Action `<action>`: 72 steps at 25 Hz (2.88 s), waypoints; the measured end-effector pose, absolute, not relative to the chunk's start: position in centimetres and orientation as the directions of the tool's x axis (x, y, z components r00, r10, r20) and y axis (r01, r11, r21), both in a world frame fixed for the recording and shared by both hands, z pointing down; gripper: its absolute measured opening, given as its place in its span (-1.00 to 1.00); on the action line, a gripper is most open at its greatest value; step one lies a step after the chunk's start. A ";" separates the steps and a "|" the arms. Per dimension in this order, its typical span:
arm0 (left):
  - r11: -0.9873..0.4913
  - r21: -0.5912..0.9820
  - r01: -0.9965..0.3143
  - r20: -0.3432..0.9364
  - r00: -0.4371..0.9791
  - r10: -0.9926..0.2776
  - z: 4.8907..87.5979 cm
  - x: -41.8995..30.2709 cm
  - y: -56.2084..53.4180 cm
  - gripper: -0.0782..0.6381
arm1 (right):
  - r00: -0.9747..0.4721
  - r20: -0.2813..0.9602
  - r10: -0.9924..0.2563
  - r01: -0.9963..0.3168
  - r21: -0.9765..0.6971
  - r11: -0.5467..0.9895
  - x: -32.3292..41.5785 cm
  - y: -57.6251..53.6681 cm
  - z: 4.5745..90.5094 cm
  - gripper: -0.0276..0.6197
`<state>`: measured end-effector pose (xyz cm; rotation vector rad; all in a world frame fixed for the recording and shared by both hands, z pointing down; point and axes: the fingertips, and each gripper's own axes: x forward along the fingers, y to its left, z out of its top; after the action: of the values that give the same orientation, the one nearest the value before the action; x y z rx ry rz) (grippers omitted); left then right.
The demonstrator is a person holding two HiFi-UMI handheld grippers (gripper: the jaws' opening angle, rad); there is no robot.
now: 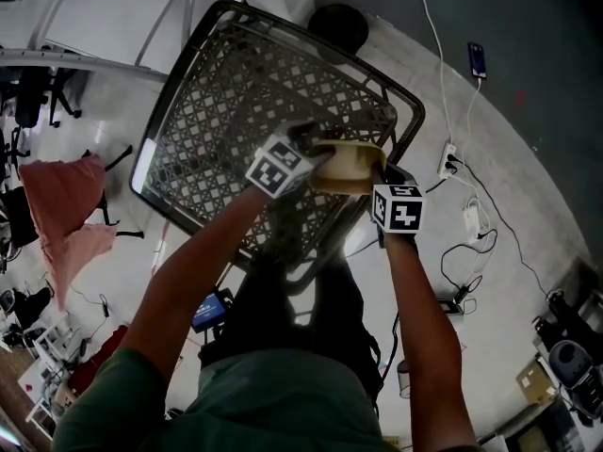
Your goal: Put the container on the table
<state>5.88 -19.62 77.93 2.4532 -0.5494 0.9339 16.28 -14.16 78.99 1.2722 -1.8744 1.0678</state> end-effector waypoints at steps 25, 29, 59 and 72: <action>-0.772 0.318 -0.550 0.725 0.666 -0.176 79.7 3.9 -17.4 0.11 | -0.310 0.864 -0.396 -0.945 -0.233 0.231 15.8 -12.6 80.6 -0.84; -0.770 0.350 -0.534 0.715 0.683 -0.148 79.5 3.8 -16.6 0.02 | -0.305 0.865 -0.399 -0.947 -0.230 0.224 15.9 -12.4 80.4 -0.85; -0.734 0.445 -0.514 0.654 0.746 -0.125 77.4 0.5 -15.0 -0.65 | -0.331 0.858 -0.393 -0.942 -0.275 0.191 12.6 -11.7 79.6 -0.85; -0.729 0.427 -0.536 0.648 0.743 -0.166 76.7 -0.3 -16.1 -0.44 | -0.317 0.868 -0.383 -0.947 -0.267 0.179 12.8 -12.1 79.7 -0.85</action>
<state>-0.35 -16.11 76.73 2.3263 -0.5266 0.7872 12.81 -12.13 79.72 1.2550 -1.8079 1.1074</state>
